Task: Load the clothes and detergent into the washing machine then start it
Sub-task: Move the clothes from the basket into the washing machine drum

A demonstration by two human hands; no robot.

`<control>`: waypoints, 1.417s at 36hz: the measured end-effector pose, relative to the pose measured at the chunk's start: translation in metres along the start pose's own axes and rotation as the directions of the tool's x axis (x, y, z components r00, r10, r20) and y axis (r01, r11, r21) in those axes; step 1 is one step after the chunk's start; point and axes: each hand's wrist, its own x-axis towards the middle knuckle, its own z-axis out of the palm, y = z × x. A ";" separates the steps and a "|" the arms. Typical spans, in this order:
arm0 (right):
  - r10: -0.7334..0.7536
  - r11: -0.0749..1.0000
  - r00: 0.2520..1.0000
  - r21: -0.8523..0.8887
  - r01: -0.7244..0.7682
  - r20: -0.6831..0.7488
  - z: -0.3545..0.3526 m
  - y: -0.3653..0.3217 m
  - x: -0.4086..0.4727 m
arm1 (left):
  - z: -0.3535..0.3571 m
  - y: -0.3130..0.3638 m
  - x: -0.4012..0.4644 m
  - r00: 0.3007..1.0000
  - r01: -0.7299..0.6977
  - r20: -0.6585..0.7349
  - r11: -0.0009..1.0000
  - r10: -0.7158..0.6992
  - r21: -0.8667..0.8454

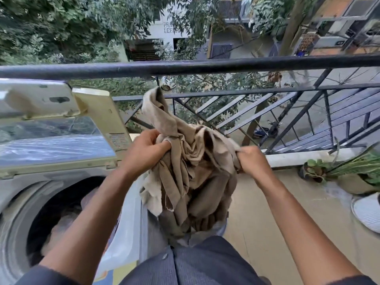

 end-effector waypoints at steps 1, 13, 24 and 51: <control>-0.026 0.997 1.000 0.073 0.027 -0.012 -0.009 -0.012 -0.003 | 0.003 -0.002 0.000 0.999 0.037 -0.001 0.998 -0.037 0.057; -0.568 0.659 0.820 0.638 0.398 0.075 -0.023 -0.110 -0.071 | 0.014 -0.010 -0.013 0.947 0.174 0.310 0.946 -0.084 -0.275; -0.611 0.679 0.758 0.645 0.351 0.230 0.005 -0.124 -0.066 | 0.041 0.002 -0.014 0.993 -0.011 -0.115 0.927 -0.035 -0.376; 0.047 0.906 0.952 -0.415 0.087 0.303 0.082 0.054 -0.021 | 0.004 0.049 -0.003 0.978 -0.047 -0.198 0.844 -0.071 -0.534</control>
